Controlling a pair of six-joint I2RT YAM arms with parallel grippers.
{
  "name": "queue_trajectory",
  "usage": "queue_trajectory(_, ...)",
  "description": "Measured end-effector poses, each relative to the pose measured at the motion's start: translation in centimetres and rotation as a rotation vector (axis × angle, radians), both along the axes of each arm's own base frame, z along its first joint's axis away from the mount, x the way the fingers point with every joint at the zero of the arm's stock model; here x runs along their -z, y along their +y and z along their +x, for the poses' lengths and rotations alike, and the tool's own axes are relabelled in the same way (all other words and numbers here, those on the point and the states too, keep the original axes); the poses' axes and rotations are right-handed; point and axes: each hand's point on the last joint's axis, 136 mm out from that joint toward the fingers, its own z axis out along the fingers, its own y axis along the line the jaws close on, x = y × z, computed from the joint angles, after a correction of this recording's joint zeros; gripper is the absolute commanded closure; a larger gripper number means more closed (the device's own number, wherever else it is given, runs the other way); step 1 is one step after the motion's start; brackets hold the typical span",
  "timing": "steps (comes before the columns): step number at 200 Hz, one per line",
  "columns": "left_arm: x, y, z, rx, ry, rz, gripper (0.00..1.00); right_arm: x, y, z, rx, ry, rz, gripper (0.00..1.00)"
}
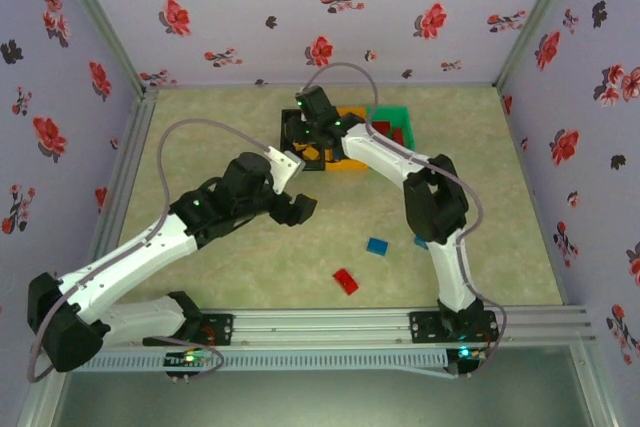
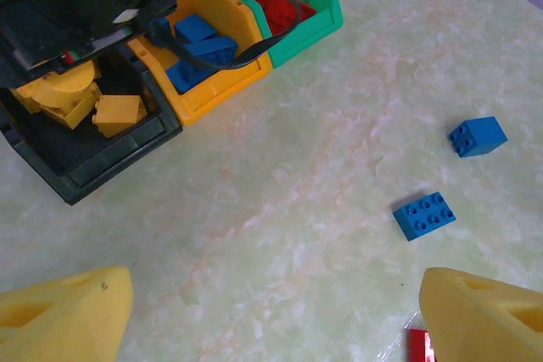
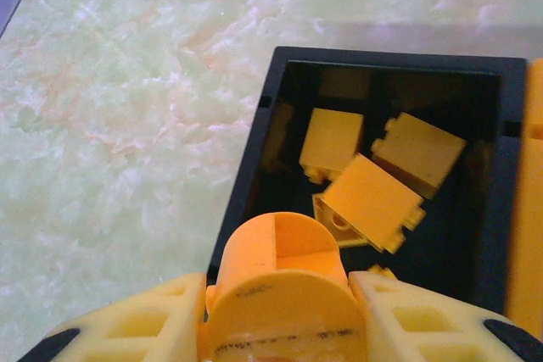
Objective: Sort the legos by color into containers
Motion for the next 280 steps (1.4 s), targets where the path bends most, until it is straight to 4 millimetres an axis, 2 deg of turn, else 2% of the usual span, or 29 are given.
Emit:
queue_trajectory(28,0.3,0.4,-0.2,-0.006,0.009,0.017,0.12,1.2,1.0,0.9,-0.003,0.008,-0.005,0.39)
queue_trajectory(88,0.0,0.8,-0.3,-0.015,0.0,0.017,0.12,0.7,1.2,1.3,-0.005,0.003,-0.016,0.37)
queue_trajectory(117,0.0,0.8,-0.3,-0.015,0.002,0.018,0.12,1.0,-0.3,-0.1,-0.007,0.012,-0.055,0.36)
queue_trajectory(137,0.4,0.6,-0.2,-0.02,0.014,0.021,0.12,0.0,-2.1,-1.7,-0.006,0.004,-0.08,0.35)
queue_trajectory(162,1.2,0.0,-0.2,-0.026,0.039,0.01,0.11,-3.2,-4.5,-3.2,0.006,-0.044,-0.084,0.35)
queue_trajectory(179,2.0,-1.0,-0.7,-0.019,0.063,-0.003,0.11,-5.2,-6.4,-3.6,0.031,-0.081,-0.083,0.35)
queue_trajectory(192,2.8,-2.1,-1.3,-0.001,0.085,-0.012,0.11,-6.0,-8.3,-4.0,0.06,-0.097,-0.087,0.34)
queue_trajectory(242,7.1,-5.7,-3.0,0.029,0.196,0.031,0.1,-5.9,-17.2,-5.3,0.203,-0.083,-0.128,0.33)
queue_trajectory(280,9.7,-8.8,-3.0,-0.035,0.318,0.07,0.12,-5.3,-23.7,-7.4,0.321,-0.069,-0.15,0.32)
